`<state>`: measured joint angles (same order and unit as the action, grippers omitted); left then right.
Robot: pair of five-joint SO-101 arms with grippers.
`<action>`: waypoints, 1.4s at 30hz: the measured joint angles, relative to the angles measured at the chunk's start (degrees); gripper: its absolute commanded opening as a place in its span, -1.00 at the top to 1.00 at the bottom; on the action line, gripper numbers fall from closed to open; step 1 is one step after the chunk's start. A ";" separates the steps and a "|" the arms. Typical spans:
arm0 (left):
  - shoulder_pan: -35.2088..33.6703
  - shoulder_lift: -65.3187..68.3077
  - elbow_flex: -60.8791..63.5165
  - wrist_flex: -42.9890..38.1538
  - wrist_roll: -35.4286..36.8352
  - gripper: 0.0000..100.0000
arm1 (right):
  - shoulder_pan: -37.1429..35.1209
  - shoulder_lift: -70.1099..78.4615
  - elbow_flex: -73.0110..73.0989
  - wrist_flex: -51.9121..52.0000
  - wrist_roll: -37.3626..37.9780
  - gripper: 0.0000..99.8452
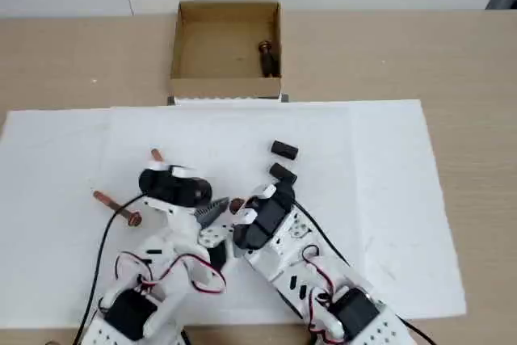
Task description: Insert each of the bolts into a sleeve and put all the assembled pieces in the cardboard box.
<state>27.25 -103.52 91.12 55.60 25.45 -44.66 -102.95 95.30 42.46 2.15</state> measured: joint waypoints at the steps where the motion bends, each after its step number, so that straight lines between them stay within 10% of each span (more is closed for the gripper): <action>1: -0.62 0.00 0.00 0.00 -0.97 0.50 | -0.09 -0.09 0.00 0.00 0.00 1.00; 12: -2.55 0.00 -5.54 0.09 -3.34 0.50 | 0.00 -0.09 0.00 0.00 0.00 1.00; 19: -2.55 0.00 -9.49 0.09 -3.52 0.98 | 0.00 -0.09 0.00 0.00 0.00 1.00; 25: -3.78 0.00 -10.20 0.09 -5.80 0.99 | 5.89 -0.09 0.00 0.00 0.00 1.00; 42: -28.92 0.00 1.67 0.09 -23.47 0.99 | 23.03 -0.09 -8.09 12.48 -9.49 1.00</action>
<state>-1.67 -103.52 92.79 55.69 1.98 -21.63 -103.03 87.21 54.95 -7.34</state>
